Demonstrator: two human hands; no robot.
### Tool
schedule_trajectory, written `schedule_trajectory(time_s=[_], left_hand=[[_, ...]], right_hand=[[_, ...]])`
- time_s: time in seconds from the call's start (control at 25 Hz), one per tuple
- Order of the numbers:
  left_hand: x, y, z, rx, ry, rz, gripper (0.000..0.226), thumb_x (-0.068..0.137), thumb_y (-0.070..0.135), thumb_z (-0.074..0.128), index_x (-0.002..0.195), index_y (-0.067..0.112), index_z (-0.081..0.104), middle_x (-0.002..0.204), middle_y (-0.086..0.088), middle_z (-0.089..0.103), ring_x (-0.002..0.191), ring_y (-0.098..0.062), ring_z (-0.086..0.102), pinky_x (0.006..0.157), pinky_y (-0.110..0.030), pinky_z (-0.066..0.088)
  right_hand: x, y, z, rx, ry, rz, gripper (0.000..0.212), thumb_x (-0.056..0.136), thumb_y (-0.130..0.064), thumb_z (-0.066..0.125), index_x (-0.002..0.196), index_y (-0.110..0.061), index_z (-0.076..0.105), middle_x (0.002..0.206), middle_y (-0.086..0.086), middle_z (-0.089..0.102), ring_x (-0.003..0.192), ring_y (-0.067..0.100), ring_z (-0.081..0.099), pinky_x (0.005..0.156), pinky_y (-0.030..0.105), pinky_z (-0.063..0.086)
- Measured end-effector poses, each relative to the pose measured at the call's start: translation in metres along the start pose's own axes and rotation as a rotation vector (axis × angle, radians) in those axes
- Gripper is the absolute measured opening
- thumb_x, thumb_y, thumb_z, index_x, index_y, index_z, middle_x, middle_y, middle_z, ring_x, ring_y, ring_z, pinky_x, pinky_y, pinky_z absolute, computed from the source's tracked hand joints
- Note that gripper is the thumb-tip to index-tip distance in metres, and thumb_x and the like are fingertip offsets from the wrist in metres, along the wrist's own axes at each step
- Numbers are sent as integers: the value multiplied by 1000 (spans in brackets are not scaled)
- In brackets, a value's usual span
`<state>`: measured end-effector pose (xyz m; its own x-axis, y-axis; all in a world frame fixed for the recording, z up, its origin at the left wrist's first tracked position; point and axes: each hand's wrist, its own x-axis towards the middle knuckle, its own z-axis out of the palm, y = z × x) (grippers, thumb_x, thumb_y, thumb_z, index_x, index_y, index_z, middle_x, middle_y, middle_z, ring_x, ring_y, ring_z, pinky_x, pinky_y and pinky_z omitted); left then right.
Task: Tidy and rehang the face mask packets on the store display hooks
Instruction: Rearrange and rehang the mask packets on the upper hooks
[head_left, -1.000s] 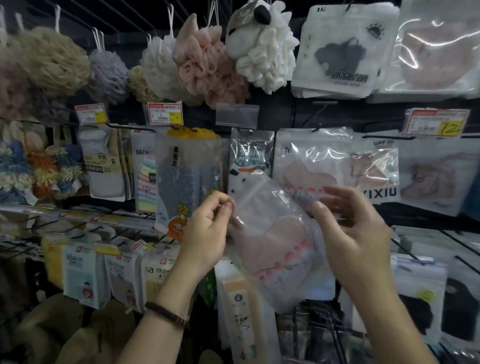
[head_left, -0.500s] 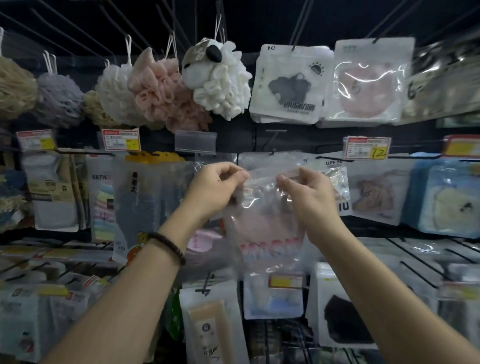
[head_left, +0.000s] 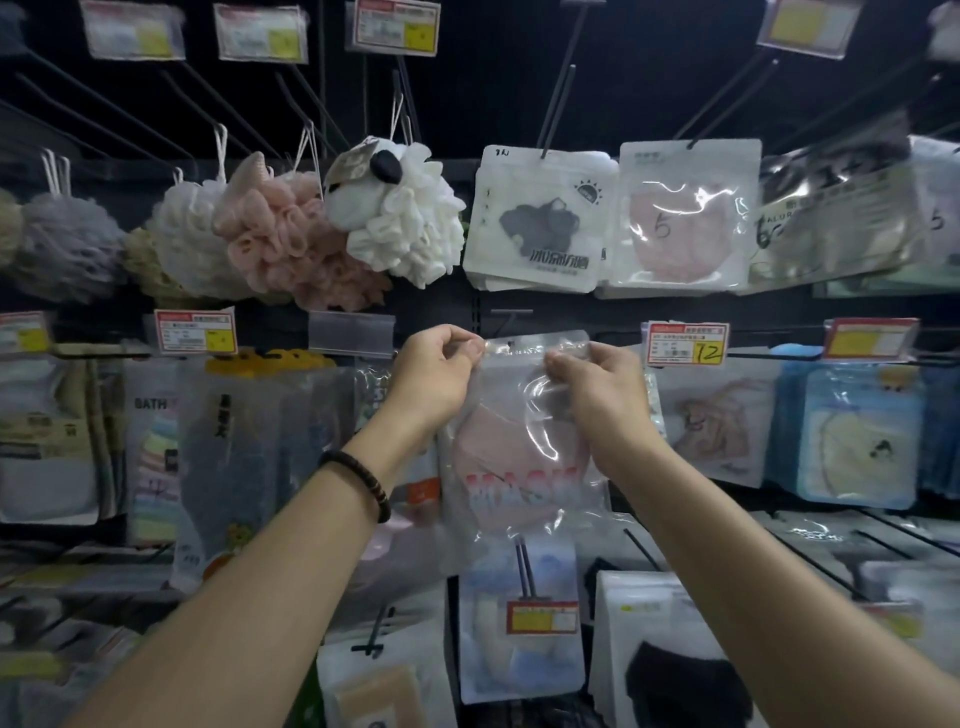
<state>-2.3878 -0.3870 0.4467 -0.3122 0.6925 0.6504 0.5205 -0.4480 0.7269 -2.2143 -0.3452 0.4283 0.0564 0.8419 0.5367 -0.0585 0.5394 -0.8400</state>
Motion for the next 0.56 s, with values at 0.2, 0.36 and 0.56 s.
schedule_trajectory(time_s=[0.2,0.36,0.56], left_hand=[[7,0,-5,13,-46,-56,14,106,26,65,100,22,77,97,-14,79,74,-23,64,75,-40,59],[10,-1,-4,41,-54,-31,17,107,26,63,96,27,77,99,-15,79,74,-22,61,74,-42,58],[6,-2,-4,56,-78,-14,22,109,26,58,98,29,78,103,-19,79,77,-25,65,88,-53,62]], right_hand=[[6,-2,3,-6,-33,47,24,93,-27,76,71,-19,81,80,13,81,79,46,80,78,68,64],[8,-2,4,-28,-32,24,15,88,-35,73,77,-34,82,81,7,82,79,41,80,81,66,64],[6,-3,-2,-65,-34,40,25,96,-28,73,79,-12,80,82,5,83,76,38,79,80,59,65]])
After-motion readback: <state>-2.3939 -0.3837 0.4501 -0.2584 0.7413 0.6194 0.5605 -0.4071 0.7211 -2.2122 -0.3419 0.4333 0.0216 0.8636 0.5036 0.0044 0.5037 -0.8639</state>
